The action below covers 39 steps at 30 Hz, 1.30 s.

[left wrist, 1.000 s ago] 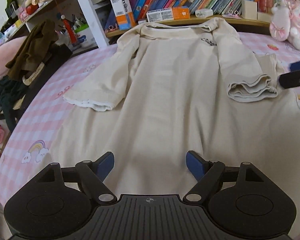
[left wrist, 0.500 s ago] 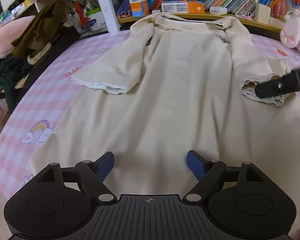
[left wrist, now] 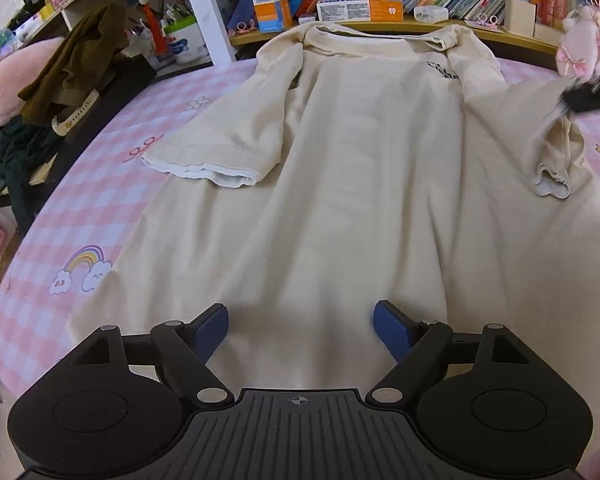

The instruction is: Fold clothes

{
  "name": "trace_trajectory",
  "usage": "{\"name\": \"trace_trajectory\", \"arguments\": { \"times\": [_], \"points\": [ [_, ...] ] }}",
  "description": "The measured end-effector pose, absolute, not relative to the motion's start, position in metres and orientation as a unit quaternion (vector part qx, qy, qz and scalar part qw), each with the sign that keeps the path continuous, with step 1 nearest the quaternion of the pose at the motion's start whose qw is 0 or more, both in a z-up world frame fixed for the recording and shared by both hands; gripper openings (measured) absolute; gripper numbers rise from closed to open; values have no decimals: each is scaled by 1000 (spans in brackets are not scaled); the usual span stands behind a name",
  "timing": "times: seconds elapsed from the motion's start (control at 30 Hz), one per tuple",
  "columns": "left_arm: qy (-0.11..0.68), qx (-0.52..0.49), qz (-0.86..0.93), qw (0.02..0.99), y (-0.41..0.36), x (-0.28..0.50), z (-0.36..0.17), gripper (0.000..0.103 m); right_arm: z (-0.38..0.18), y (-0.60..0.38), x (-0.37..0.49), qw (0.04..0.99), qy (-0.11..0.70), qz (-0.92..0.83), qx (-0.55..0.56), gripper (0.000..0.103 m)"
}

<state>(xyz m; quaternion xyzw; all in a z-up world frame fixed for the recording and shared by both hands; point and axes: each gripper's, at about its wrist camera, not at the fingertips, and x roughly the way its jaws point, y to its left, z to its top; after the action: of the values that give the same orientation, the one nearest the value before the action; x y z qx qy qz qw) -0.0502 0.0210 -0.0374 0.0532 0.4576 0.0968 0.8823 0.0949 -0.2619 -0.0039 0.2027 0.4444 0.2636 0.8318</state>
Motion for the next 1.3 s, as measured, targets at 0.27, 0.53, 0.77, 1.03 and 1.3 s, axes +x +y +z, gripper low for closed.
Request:
{"name": "trace_trajectory", "arguments": {
  "times": [0.27,0.53,0.77,1.03,1.3],
  "points": [
    [459,52,98,881,20,-49,-38,83,30,-347,146,926,362,99,-24,3],
    [464,55,100,879,20,-50,-37,83,-15,-375,188,907,371,1,-199,2],
    [470,79,95,874,16,-53,-34,82,-42,-375,199,889,392,-14,-235,4],
    [427,92,92,895,33,-50,-15,82,-9,-374,163,926,358,18,-121,35],
    [406,83,96,905,78,-28,-13,82,-1,-324,79,915,387,108,-43,52]
  ]
}}
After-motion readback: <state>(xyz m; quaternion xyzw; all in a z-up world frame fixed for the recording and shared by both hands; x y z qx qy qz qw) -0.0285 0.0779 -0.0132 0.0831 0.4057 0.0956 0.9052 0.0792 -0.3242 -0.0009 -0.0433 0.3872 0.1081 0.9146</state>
